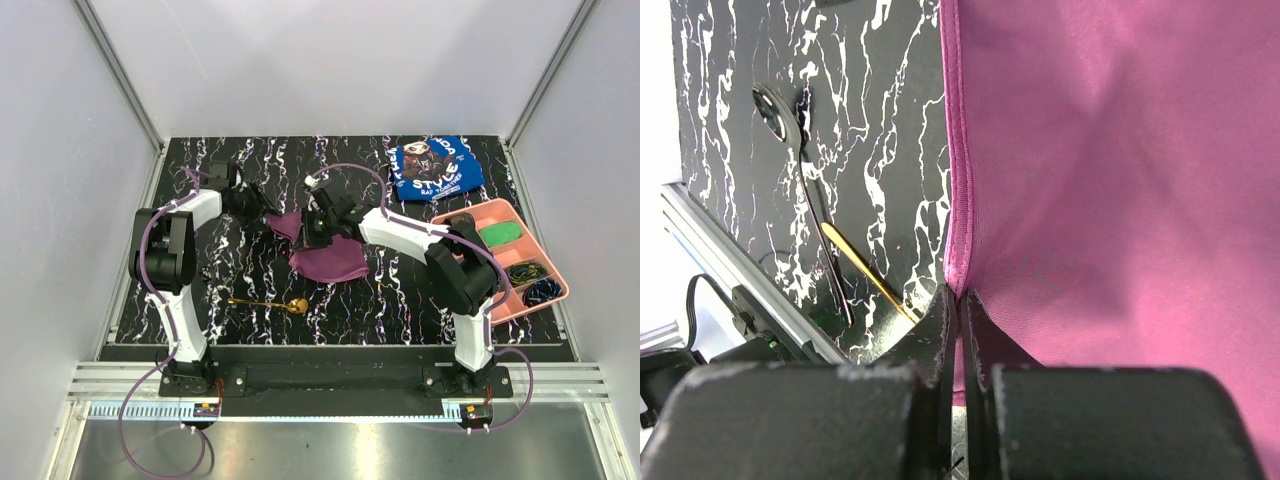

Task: Fold the napkin into a case and place the utensils inside
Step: Pick up the upper triangle-folded napkin from the center of the board, then fold the upper triangle-folded napkin at the center of the board.

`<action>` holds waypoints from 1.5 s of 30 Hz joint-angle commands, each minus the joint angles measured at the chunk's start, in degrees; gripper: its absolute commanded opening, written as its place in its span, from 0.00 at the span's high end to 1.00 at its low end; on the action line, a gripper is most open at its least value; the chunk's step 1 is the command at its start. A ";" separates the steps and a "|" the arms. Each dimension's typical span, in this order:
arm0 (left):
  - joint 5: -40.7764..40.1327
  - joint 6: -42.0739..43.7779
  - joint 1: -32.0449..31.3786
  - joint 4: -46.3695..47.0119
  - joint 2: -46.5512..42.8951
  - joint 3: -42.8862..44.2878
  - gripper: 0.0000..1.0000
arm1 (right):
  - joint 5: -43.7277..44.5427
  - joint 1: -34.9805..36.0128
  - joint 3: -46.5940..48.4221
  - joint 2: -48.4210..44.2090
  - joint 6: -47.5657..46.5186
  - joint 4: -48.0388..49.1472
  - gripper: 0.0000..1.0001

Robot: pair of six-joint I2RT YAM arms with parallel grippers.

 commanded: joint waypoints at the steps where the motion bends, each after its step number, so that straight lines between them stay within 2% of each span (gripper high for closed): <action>1: -1.48 -0.41 -0.15 1.42 -0.30 -0.98 0.39 | -1.80 -0.77 -0.51 -3.81 0.10 2.87 1.00; 3: -1.13 -0.59 -0.15 1.95 0.06 -0.98 0.40 | -2.24 -0.68 -0.60 -3.72 0.27 3.31 1.00; 6: -0.60 -0.76 -0.33 2.82 0.50 -0.54 0.54 | -2.85 -0.77 -1.30 -3.63 0.53 4.10 1.00; 11: -0.34 -0.94 -0.50 3.44 0.32 0.25 0.64 | -3.20 -0.77 -2.53 -4.15 0.71 5.07 1.00; 14: -0.86 -0.24 -0.50 3.35 -0.38 0.43 0.74 | -3.55 -0.77 -3.85 -4.59 0.71 5.51 1.00; 15: -1.39 -0.06 -0.50 3.18 -0.64 0.51 0.82 | -3.64 -0.77 -4.29 -4.86 0.71 5.60 1.00; 16: -1.57 0.46 -0.59 3.09 -1.25 0.60 0.85 | -3.82 -0.77 -4.99 -5.03 0.80 6.03 1.00; 18: -2.79 1.25 -0.85 2.31 -1.87 1.04 0.91 | -3.99 -0.77 -7.71 -6.00 0.89 6.74 1.00; 20: -4.63 2.66 -1.73 0.47 -2.58 2.09 1.00 | -5.13 -0.86 -10.69 -6.88 1.15 8.05 1.00; 23: -6.57 3.45 -3.75 -1.12 -3.19 3.59 1.00 | -7.42 -1.03 -14.38 -7.49 1.68 10.25 1.00; 27: -14.46 3.54 -7.87 -5.60 -4.33 6.22 1.00 | -10.93 -2.00 -19.75 -8.73 3.61 14.81 1.00; 28: -15.88 3.11 -8.23 -6.22 -5.21 6.58 1.00 | -12.76 -2.52 -20.72 -8.73 4.05 17.52 1.00; 32: -20.90 3.10 -8.50 -7.01 -8.20 5.70 1.00 | -13.84 -2.62 -23.62 -9.43 4.23 18.52 1.00; 35: -26.51 5.73 -8.41 -11.05 -9.17 6.93 1.00 | -14.98 -2.62 -23.28 -8.38 4.49 19.40 1.00; 39: -28.90 10.56 -7.62 -14.56 -8.91 8.51 1.00 | -17.96 -2.53 -20.82 -5.83 5.80 21.15 1.00; 45: -33.20 14.61 -7.18 -21.51 -5.31 15.36 1.00 | -22.79 -2.35 -17.92 -3.72 9.58 24.48 1.00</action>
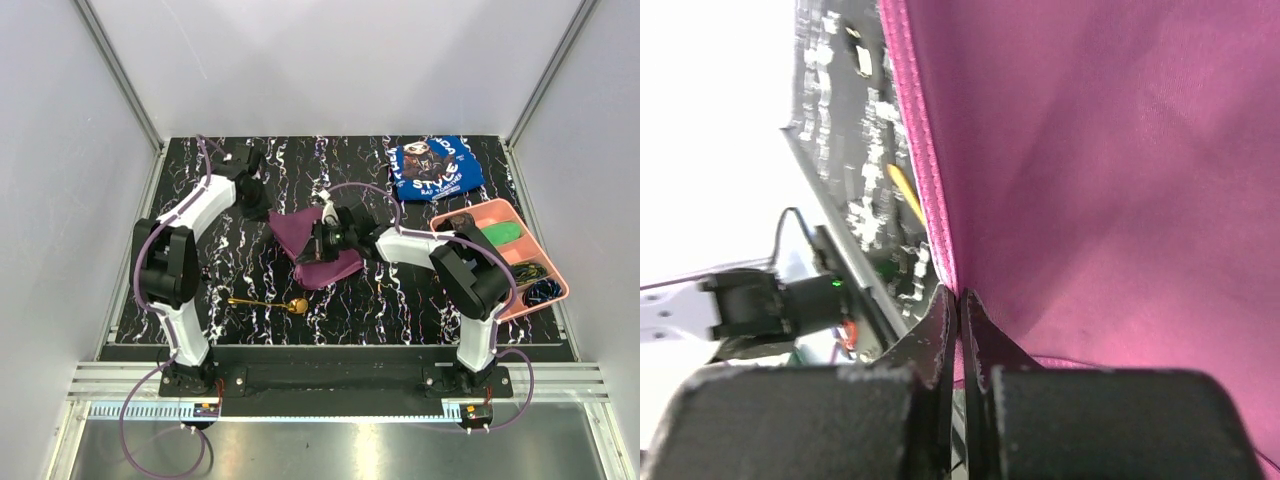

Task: Fold the napkin into a case and place the utensils inside
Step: Fold the upper triangle-folded napkin at the center of the board.

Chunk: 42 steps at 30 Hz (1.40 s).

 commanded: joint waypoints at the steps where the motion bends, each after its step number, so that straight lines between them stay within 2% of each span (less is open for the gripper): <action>1: -10.08 5.02 1.63 -0.38 1.19 6.99 1.00 | -10.07 0.64 1.34 1.83 5.88 4.22 1.00; 6: -13.24 5.02 -0.39 -2.75 4.43 11.56 1.00 | -13.43 0.38 -0.51 3.42 11.53 11.71 1.00; 14: -15.88 3.62 -3.90 -6.18 11.64 20.80 1.00 | -14.93 -3.84 -4.90 3.42 11.71 12.95 1.00; 26: -14.57 1.24 -6.72 -6.80 18.32 26.25 1.00 | -15.11 -5.60 -8.07 5.62 8.20 11.02 1.00; 31: -13.69 1.33 -7.69 -6.80 20.17 28.01 1.00 | -13.09 -5.77 -7.98 5.88 4.42 6.90 1.00; 42: -12.81 1.42 -9.27 -6.80 22.81 30.03 0.95 | -10.63 -5.77 -9.99 6.14 0.99 3.28 1.00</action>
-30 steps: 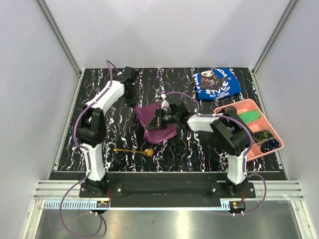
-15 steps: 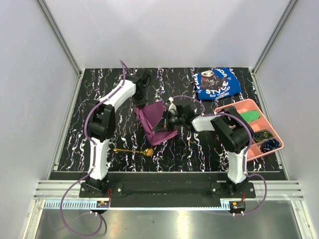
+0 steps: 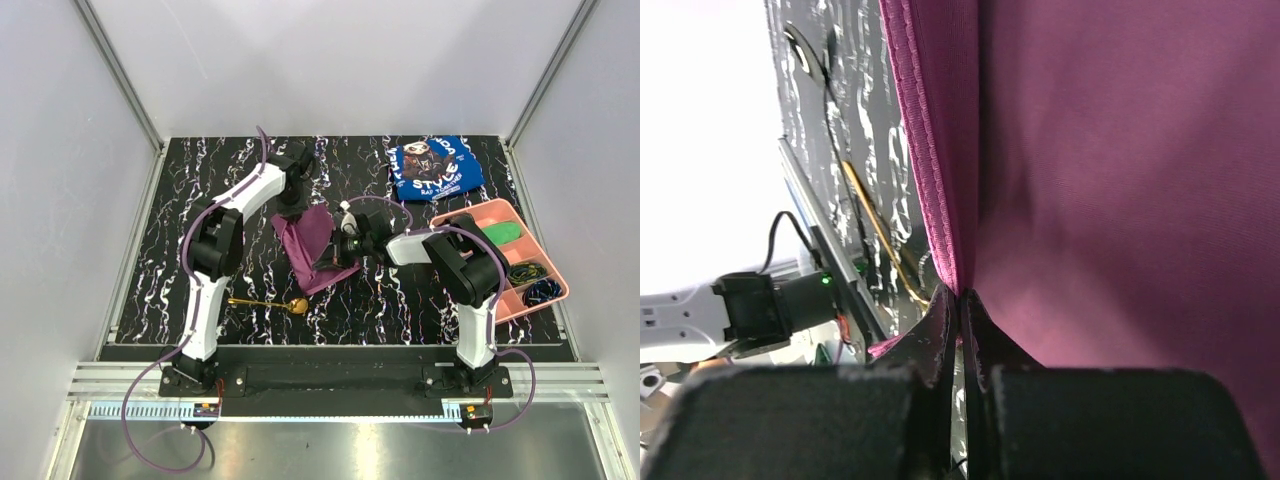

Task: Fold the napkin into a case and place the utensils inside
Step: Fold the upper triangle-folded napkin at the center of the board.

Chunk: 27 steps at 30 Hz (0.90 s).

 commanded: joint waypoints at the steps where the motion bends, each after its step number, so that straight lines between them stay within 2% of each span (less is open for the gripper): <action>1: -4.42 0.26 0.70 6.49 0.47 3.87 0.94 | -3.28 0.59 -2.85 0.96 -3.05 -6.94 1.00; 20: -3.28 0.08 0.34 7.63 3.02 4.48 0.90 | -0.29 0.59 -3.20 2.20 -5.69 -9.76 0.99; 23: -3.01 0.17 0.34 7.98 3.28 4.40 0.83 | 0.24 0.67 -2.77 2.28 -6.31 -10.64 0.98; 27: -2.66 0.96 0.34 8.51 1.72 4.31 0.68 | 0.24 0.59 -2.41 2.72 -6.48 -10.73 0.98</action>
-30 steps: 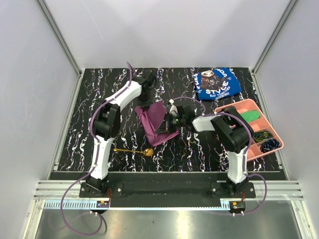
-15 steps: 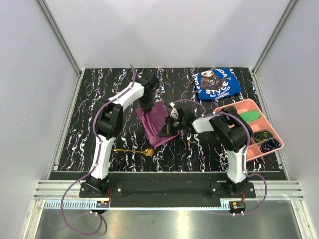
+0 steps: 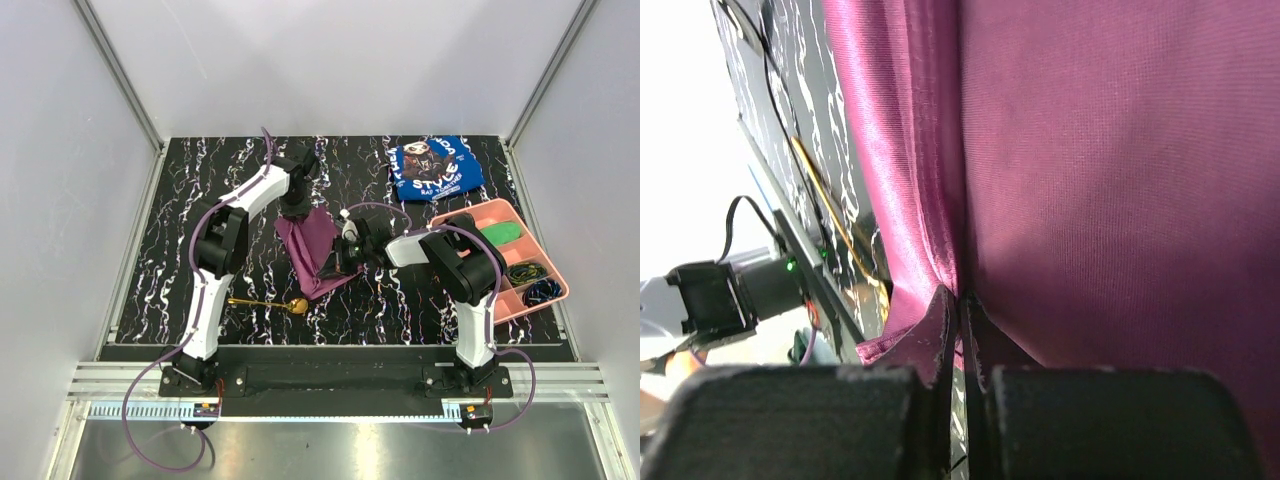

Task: Fold the napkin into a case and place the utensils inside
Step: Fold the upper triangle-folded napkin at the center of the board.

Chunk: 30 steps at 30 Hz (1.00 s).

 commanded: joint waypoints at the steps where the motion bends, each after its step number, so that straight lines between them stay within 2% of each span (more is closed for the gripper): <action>1: -3.12 1.07 1.06 6.61 -2.36 2.73 0.64 | -0.55 0.63 -1.15 1.30 -2.66 -7.38 0.98; 3: -2.86 1.42 1.15 6.78 -3.93 3.08 0.54 | -0.55 0.54 -0.97 1.56 -2.75 -7.56 0.98; 9: 0.30 2.13 1.15 7.57 -9.82 2.74 0.44 | -0.55 0.10 -0.79 1.13 -2.83 -7.82 0.98; 10: 2.92 2.39 1.24 7.92 -10.44 2.30 0.42 | -0.46 0.10 -0.88 1.13 -2.75 -7.91 0.98; 14: 8.73 2.57 1.68 9.85 -13.78 -0.42 0.41 | -0.46 0.10 -1.41 0.78 -3.01 -7.82 0.98; 15: 12.22 2.22 2.38 10.73 -15.36 -1.65 0.41 | -0.46 0.10 -1.50 0.69 -3.01 -7.82 0.98; 18: 19.00 0.02 4.74 15.30 -18.08 -10.51 0.44 | -0.72 0.10 -1.50 0.07 -2.92 -7.82 0.97; 21: 17.81 0.37 5.54 16.54 -19.50 -14.48 0.52 | -0.81 0.10 -1.41 -0.37 -2.75 -7.91 0.94; 26: 18.67 0.19 6.60 18.12 -17.84 -15.99 0.72 | -0.64 0.10 -1.58 -1.24 -2.57 -8.00 0.86; 30: 20.25 -0.59 6.69 18.82 -14.59 -14.32 0.83 | -0.46 0.01 -0.80 -1.51 -2.75 -9.13 0.83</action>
